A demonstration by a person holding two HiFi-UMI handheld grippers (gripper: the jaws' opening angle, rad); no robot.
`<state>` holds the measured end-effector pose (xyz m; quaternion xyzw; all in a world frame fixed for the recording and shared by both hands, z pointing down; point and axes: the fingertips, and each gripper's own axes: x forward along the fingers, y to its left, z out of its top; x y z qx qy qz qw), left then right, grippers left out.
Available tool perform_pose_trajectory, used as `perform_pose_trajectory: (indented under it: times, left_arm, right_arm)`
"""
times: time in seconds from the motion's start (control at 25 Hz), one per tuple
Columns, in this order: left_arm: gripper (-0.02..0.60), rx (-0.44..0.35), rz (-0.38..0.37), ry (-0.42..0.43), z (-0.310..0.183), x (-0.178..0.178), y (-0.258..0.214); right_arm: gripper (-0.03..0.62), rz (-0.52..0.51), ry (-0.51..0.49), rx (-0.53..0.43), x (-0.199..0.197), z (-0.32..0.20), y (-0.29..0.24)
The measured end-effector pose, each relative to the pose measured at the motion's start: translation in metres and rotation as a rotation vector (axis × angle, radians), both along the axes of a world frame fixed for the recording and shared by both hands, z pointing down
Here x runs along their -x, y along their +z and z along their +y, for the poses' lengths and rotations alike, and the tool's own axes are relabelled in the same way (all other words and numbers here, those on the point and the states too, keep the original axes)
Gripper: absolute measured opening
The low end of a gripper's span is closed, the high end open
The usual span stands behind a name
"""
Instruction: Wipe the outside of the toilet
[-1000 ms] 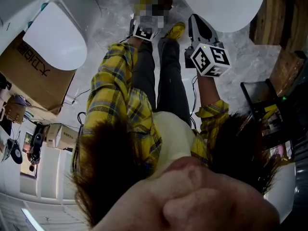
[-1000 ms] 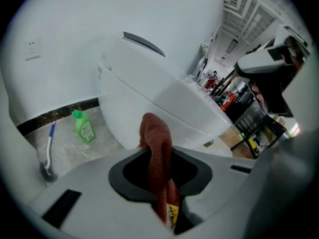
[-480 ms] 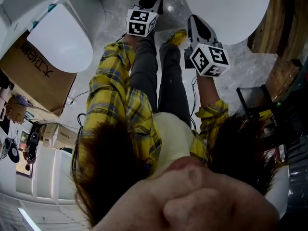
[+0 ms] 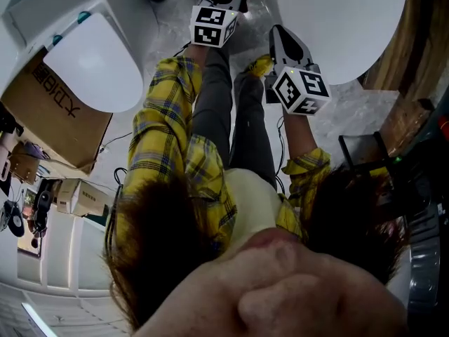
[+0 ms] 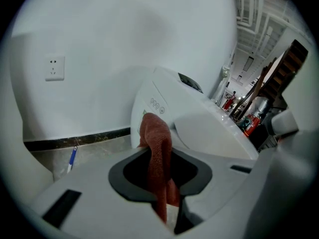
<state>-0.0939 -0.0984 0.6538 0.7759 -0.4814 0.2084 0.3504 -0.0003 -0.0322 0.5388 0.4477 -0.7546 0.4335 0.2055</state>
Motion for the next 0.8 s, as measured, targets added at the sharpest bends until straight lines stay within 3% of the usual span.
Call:
perform_pose_trajectory:
  times: [0.36,0.6,0.8]
  left_arm:
    - [0.084,-0.063,-0.029,0.009,-0.066,0.017,0.006]
    - [0.084,-0.032,-0.016,-0.074,-0.098,0.027,0.019]
    - [0.084,-0.047,-0.022,-0.05,-0.122,0.021,0.023]
  right_arm:
    - [0.026,0.005,-0.004,0.005,0.017,-0.024,0.008]
    - [0.026,0.021,-0.01,0.009,0.017,-0.032,0.012]
    - [0.026,0.023,-0.012,0.012,0.017,-0.035,0.015]
